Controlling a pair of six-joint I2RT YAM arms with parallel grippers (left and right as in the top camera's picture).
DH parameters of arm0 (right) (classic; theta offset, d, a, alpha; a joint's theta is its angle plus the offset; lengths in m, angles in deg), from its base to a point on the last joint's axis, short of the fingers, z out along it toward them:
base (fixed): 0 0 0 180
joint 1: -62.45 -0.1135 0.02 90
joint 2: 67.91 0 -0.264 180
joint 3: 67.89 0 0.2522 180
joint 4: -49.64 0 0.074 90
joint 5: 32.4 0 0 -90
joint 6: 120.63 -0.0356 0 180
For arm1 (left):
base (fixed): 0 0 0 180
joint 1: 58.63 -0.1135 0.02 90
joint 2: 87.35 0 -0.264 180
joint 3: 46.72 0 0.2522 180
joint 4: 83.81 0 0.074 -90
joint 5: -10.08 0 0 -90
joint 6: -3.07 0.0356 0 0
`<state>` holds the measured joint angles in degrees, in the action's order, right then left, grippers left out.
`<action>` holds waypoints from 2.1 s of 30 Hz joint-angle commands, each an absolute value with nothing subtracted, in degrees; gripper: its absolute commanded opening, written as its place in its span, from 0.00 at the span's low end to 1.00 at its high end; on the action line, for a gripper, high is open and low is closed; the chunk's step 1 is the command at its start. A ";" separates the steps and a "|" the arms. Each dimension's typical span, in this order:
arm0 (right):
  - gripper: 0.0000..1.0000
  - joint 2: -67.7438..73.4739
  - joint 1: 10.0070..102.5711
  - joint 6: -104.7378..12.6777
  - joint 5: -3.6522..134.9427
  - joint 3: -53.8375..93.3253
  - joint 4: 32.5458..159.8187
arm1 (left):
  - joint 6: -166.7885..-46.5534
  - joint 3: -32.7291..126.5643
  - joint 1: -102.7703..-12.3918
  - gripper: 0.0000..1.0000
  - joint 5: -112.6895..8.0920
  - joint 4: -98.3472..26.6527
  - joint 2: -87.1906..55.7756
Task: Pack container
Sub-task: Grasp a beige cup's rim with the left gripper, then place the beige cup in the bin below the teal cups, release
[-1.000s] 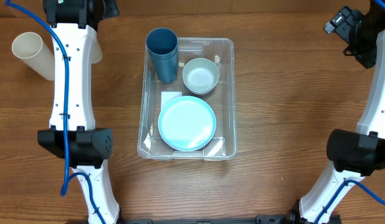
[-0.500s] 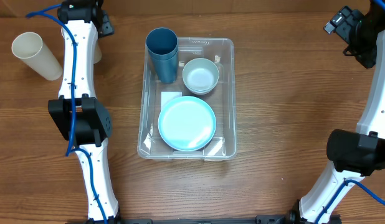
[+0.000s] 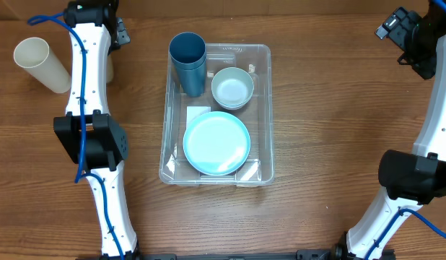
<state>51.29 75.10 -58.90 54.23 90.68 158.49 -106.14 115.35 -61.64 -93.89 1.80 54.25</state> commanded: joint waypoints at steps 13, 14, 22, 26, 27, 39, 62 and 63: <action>1.00 50.31 75.01 -59.21 53.81 91.75 158.22 | -96.91 116.42 -37.07 0.04 -80.69 20.80 23.25; 1.00 50.31 75.01 -59.19 53.81 91.75 158.22 | -96.93 116.36 -34.75 0.04 -81.30 22.08 23.69; 1.00 50.31 75.01 -59.21 53.81 91.75 158.22 | -97.46 116.34 -26.99 0.04 -89.00 26.13 30.86; 1.00 50.31 75.01 -59.19 53.81 91.75 158.22 | -97.46 116.34 -27.21 0.04 -90.26 25.98 36.80; 1.00 50.31 75.01 -59.19 53.81 91.75 158.22 | -97.44 116.34 -27.21 0.04 -90.90 26.02 37.94; 1.00 50.31 75.01 -59.21 53.81 91.75 158.22 | -97.76 116.34 -27.23 0.04 -98.09 26.37 46.29; 1.00 50.31 75.01 -59.19 53.81 91.75 158.22 | -108.85 116.09 -27.87 0.04 -92.97 25.71 46.40; 1.00 50.31 75.01 -59.19 53.81 91.75 158.22 | -108.85 115.88 -27.87 0.04 -93.52 25.71 46.40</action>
